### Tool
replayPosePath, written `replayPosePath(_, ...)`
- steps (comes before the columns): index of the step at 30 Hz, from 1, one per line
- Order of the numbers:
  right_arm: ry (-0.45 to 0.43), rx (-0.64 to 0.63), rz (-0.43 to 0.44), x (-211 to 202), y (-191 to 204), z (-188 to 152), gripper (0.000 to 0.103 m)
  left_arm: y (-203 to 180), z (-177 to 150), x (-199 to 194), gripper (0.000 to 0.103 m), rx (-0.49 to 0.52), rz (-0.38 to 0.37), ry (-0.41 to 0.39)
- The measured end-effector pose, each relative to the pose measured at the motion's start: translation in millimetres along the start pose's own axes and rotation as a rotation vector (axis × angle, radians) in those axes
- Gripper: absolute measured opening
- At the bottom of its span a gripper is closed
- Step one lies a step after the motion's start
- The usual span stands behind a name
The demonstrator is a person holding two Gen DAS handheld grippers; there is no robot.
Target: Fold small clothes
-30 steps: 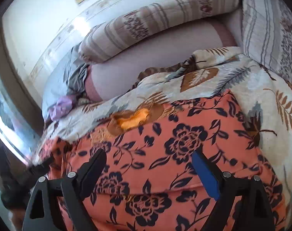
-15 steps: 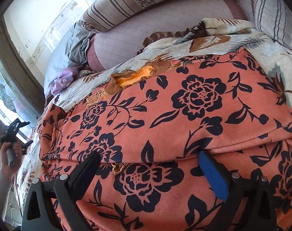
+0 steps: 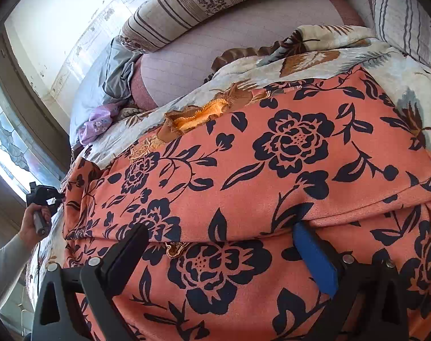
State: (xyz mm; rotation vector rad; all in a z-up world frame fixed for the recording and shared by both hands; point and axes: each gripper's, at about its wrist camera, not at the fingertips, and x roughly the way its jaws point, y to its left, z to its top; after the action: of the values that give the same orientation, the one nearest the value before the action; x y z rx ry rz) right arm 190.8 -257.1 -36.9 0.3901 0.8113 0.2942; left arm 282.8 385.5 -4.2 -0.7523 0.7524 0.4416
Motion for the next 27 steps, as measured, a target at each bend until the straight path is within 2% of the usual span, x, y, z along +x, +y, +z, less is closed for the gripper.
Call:
replayPosePath(2,-0.001,0.001,0.002,-0.4,-0.2,-0.1,0.102,-41.4,-0.5,-38.7,0.005,0.139,-0.002,-0.095)
replayPosePath(4,-0.003,0.004,0.007,-0.8,-0.9,0.0,0.102,-91.1,-13.1,-91.7,0.005,0.296,-0.046,-0.210)
replayPosePath(8,-0.005,0.011,0.016,-2.1,-2.5,0.4,0.102,-194.8,-61.2,-197.1,0.005,0.538,-0.247,-0.359)
replayPosePath(11,-0.009,0.019,0.029,-3.9,-4.8,1.2,0.102,-260.3,-123.6,-246.4,0.005,0.683,-0.389,-0.360)
replayPosePath(14,-0.015,0.034,0.051,-6.6,-8.1,2.1,0.102,-310.6,-197.2,-254.0,0.006,0.784,-0.490,-0.261)
replayPosePath(15,-0.018,0.041,0.060,-7.6,-9.2,2.4,0.102,-324.1,-222.2,-247.9,0.009,0.817,-0.513,-0.224)
replayPosePath(16,-0.021,0.048,0.070,-8.5,-10.4,2.3,0.102,-338.0,-250.1,-238.5,0.032,0.858,-0.529,-0.180)
replayPosePath(17,-0.025,0.056,0.081,-9.7,-12.0,2.6,0.102,-346.9,-271.9,-226.0,0.068,0.896,-0.537,-0.118)
replayPosePath(18,-0.028,0.062,0.091,-10.7,-13.3,2.9,0.102,-352.9,-292.6,-210.0,0.079,0.921,-0.528,-0.044)
replayPosePath(20,-0.033,0.074,0.109,-12.6,-15.1,3.5,0.102,-347.1,-318.0,-180.6,0.080,0.912,-0.491,0.054)
replayPosePath(22,-0.039,0.086,0.123,-14.2,-16.4,3.8,0.102,-326.9,-322.3,-161.2,0.080,0.873,-0.433,0.090)
replayPosePath(24,-0.041,0.090,0.129,-14.7,-16.8,4.2,0.102,-296.3,-308.8,-152.1,0.080,0.800,-0.377,0.066)
replayPosePath(27,-0.038,0.088,0.125,-14.0,-15.4,4.7,0.102,-239.5,-279.3,-148.6,0.080,0.671,-0.270,-0.048)
